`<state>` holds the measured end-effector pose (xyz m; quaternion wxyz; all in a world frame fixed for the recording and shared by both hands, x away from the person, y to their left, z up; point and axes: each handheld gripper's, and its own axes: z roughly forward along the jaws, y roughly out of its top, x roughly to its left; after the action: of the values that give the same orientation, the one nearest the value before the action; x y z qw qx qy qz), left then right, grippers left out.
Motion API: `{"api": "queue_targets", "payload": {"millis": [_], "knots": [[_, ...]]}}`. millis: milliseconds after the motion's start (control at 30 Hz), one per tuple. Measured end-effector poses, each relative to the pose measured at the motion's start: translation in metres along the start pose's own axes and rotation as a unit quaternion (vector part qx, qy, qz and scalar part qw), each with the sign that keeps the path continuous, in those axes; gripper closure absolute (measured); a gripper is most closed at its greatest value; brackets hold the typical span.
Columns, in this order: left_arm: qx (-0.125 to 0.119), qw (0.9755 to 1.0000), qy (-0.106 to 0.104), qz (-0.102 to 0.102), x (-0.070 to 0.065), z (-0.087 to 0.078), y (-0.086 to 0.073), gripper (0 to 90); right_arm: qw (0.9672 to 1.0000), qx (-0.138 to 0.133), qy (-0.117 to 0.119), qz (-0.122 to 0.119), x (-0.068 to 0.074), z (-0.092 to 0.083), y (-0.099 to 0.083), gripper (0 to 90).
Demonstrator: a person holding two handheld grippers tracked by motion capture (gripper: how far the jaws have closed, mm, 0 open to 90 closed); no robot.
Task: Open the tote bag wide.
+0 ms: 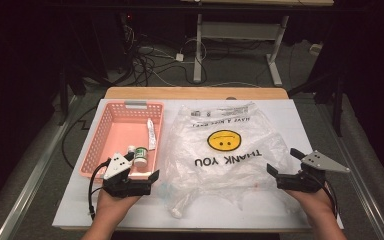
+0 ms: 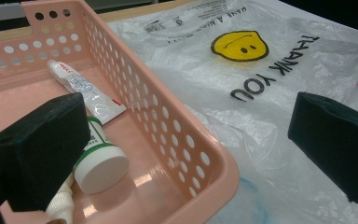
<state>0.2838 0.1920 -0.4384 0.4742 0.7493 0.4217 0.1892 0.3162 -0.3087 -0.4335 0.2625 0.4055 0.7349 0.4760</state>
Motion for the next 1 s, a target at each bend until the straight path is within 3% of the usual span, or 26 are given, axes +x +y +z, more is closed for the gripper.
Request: {"api": "queue_targets", "payload": {"millis": [233,633,800,1000], "knots": [[-0.001,1.0000,0.000,0.002,-0.001,0.000,0.000,0.0,0.9993,0.021,-0.022,0.023,-0.025,-0.002,-0.009,2.9],[0.000,1.0000,-0.001,0.001,0.000,0.001,0.000,0.0,0.9965,0.052,-0.041,0.051,-0.046,0.003,-0.021,9.1],[0.000,1.0000,-0.002,0.001,-0.001,0.001,0.000,0.0,0.9917,0.075,-0.050,0.091,-0.063,0.007,-0.029,24.6],[0.003,1.0000,-0.001,0.004,-0.002,0.001,-0.001,0.0,0.9888,0.088,-0.056,0.107,-0.072,0.011,-0.033,32.4]]}}
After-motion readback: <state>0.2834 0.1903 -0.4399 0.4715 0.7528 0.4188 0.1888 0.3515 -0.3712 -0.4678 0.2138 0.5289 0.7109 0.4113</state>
